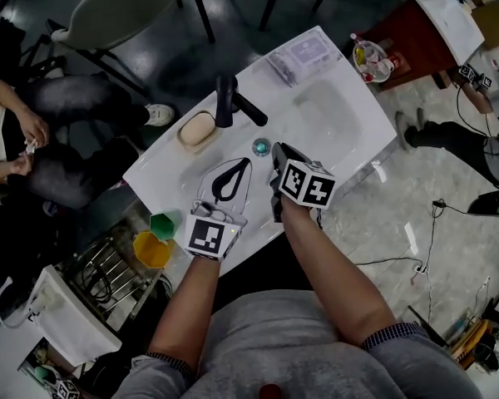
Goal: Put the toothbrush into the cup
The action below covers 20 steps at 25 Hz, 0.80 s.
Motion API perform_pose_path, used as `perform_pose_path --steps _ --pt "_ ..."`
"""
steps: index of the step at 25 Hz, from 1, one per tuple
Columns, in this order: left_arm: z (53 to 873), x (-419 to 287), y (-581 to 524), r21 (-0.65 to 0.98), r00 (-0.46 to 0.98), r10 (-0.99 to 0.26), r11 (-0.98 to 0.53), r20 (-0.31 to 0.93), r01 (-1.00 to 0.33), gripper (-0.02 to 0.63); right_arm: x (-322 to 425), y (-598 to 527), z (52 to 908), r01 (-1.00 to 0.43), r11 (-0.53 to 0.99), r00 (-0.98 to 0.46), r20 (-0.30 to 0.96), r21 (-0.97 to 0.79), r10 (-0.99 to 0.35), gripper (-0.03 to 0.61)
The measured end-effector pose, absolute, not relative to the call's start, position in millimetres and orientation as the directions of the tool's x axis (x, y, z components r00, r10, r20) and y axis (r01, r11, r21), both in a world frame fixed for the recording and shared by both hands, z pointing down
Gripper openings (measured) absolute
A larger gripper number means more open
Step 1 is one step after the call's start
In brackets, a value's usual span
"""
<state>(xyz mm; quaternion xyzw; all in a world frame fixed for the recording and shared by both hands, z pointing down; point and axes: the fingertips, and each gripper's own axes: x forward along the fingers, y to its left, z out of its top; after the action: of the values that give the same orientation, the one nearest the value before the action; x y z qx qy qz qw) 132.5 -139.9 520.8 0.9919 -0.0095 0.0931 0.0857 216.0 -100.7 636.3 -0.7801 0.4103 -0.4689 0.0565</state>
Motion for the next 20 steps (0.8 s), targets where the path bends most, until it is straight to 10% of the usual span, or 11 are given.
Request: perform_pose_path --steps 20 --pt "449.3 60.2 -138.3 0.154 0.985 -0.086 -0.982 0.148 -0.109 0.008 124.5 -113.1 518.7 -0.806 -0.399 0.097 0.568 -0.437 -0.817 0.043"
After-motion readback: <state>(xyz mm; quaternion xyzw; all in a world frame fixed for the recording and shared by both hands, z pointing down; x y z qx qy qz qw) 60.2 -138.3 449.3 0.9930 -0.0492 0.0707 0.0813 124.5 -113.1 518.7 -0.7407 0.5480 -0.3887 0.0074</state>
